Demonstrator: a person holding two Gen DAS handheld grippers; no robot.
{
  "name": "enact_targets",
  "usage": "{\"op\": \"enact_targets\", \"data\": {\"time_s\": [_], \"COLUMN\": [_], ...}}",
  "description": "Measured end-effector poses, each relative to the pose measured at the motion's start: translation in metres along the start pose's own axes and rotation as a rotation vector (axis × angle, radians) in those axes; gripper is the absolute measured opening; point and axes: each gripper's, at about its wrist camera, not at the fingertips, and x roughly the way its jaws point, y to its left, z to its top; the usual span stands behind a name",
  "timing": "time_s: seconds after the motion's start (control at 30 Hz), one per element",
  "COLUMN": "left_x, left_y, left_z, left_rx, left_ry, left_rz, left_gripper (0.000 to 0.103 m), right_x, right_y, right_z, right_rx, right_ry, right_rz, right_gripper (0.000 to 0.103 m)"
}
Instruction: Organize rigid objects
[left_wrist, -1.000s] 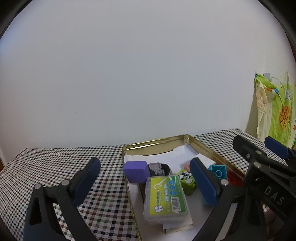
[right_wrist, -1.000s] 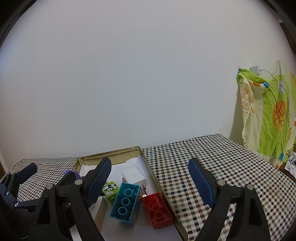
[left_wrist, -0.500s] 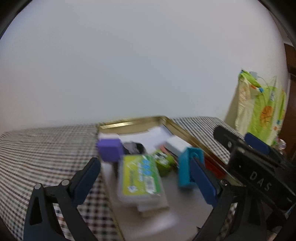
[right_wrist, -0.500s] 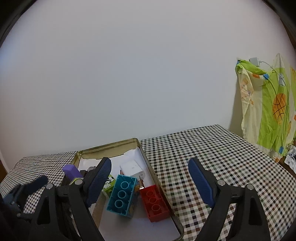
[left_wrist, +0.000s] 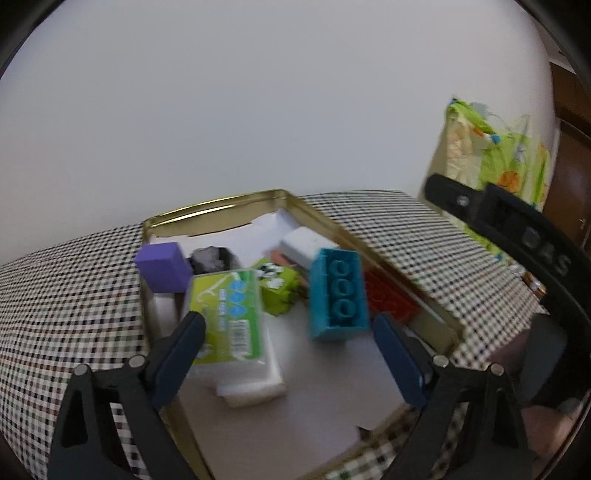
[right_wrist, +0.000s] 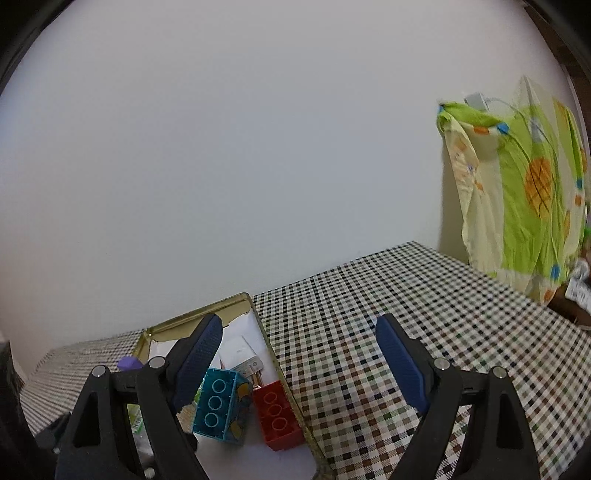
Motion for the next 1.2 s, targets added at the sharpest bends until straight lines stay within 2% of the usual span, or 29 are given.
{"op": "enact_targets", "data": {"time_s": [0.17, 0.27, 0.47, 0.57, 0.63, 0.9, 1.2], "left_x": [-0.006, -0.011, -0.028, -0.035, -0.041, -0.05, -0.049], "left_y": [-0.009, -0.01, -0.004, 0.0, 0.004, 0.01, 0.009], "left_z": [-0.003, -0.006, -0.011, -0.015, -0.016, -0.018, -0.018], "left_rx": [-0.011, -0.032, -0.046, -0.032, -0.034, -0.045, -0.042], "left_ry": [-0.018, -0.041, -0.14, -0.192, -0.218, -0.265, -0.261], "left_rz": [-0.042, -0.019, 0.117, 0.235, 0.284, 0.316, 0.319], "left_gripper": [0.094, 0.094, 0.095, 0.096, 0.098, 0.102, 0.102], "right_x": [-0.004, -0.011, -0.021, -0.025, -0.027, -0.034, -0.045], "right_y": [-0.005, -0.004, 0.007, 0.011, 0.013, 0.028, 0.035], "right_z": [-0.005, -0.009, -0.016, -0.021, -0.024, -0.028, -0.031], "right_rx": [0.023, 0.004, -0.055, -0.073, -0.084, -0.162, -0.205], "right_ry": [0.013, 0.008, -0.024, -0.028, -0.03, -0.076, -0.124], "right_rz": [0.01, 0.017, 0.035, 0.044, 0.047, 0.032, 0.029], "right_gripper": [0.087, 0.087, 0.087, 0.087, 0.087, 0.087, 0.087]}}
